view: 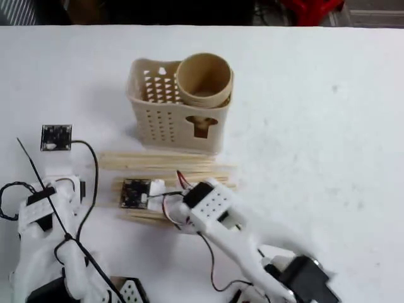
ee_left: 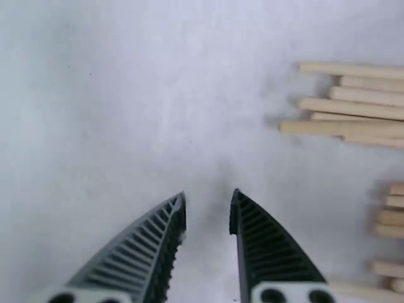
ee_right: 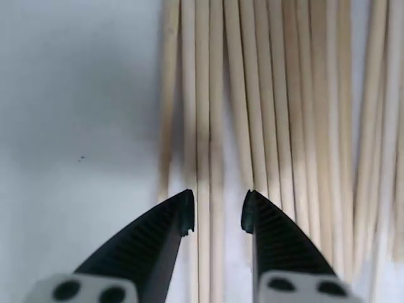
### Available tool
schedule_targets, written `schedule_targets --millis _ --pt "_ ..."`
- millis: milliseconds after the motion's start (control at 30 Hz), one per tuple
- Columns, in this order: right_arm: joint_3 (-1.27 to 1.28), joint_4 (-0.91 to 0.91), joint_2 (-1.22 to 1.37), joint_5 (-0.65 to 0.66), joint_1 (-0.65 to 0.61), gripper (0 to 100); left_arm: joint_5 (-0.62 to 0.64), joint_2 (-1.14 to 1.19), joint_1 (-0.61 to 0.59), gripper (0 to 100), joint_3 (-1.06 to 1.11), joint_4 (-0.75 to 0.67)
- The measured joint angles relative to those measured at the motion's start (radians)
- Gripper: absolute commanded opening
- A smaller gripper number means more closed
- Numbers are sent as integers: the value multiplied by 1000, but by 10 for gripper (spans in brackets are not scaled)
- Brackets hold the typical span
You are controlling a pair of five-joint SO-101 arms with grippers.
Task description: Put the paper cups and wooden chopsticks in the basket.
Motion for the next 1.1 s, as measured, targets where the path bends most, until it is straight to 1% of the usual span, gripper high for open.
schedule_targets --millis 100,233,267,400,433,533,700,800,1100 --pt "-6 -64 51 6 -2 138 0 0 0 129 0 0" --pt "-8 -98 87 12 -9 135 0 0 -2 129 0 0" --pt "-9 -103 94 12 -9 127 0 0 0 129 0 0" --pt "-15 -110 115 12 -3 41 0 0 0 130 0 0" --pt "-20 -110 118 12 0 35 0 0 0 130 0 0" --pt "-37 -110 123 12 11 36 0 0 0 131 0 0" --pt "-72 -112 123 -31 84 29 0 0 0 131 0 0" --pt "-81 -112 124 -34 121 15 0 0 0 131 0 0" --pt "-81 -112 123 -43 127 15 0 0 0 131 0 0"
